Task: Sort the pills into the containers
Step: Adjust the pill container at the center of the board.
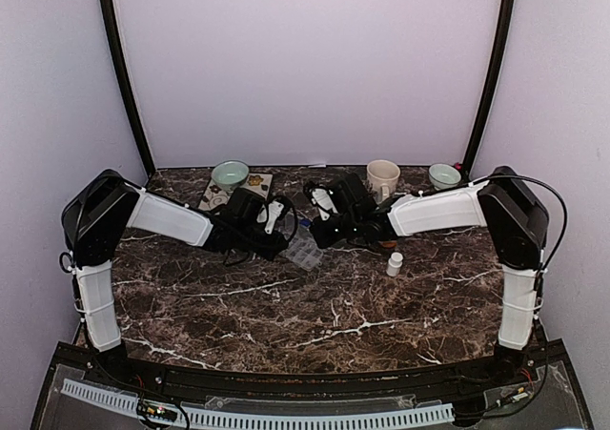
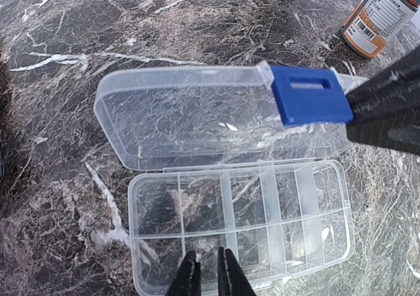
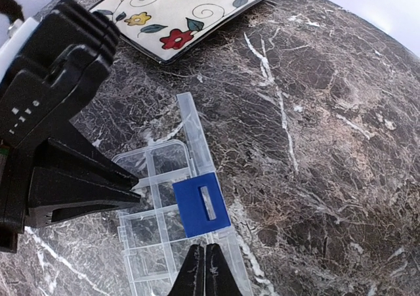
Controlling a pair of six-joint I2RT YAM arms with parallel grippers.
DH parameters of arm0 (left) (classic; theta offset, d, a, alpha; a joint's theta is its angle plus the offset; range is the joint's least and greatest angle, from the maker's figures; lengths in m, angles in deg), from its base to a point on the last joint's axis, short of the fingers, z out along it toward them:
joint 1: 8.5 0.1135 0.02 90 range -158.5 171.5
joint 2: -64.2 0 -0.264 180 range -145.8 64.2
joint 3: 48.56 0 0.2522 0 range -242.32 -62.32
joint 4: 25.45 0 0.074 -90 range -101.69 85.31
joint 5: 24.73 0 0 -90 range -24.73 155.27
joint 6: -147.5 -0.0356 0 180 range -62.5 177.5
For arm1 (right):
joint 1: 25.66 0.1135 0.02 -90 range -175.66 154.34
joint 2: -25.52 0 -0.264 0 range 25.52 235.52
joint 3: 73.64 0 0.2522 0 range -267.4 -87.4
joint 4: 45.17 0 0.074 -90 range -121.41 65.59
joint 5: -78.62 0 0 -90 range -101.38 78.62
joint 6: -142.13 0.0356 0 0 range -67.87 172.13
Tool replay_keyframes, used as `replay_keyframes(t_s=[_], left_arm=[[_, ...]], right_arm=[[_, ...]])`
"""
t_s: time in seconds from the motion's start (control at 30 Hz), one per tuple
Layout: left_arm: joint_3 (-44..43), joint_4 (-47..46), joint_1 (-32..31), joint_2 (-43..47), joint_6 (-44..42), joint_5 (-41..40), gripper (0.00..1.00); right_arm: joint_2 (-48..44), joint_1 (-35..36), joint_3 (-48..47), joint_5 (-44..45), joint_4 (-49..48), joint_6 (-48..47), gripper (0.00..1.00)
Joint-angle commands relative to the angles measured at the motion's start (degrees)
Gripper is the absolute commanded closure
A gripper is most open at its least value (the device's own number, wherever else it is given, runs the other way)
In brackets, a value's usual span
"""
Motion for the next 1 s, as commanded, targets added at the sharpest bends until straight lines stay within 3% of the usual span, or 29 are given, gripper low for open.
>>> replay_keyframes(t_s=[0.0,0.97], left_arm=[[0.21,1.39,-0.33,-0.12,-0.53,-1.00,0.89],[1.22,1.47,-0.48,0.67,-1.83,-3.02,0.90]], right_arm=[[1.46,-1.13,-2.58,0.85,-0.22,0.99,0.95],[7.22,-4.78,-6.66,-1.78,2.45,4.08,0.95]])
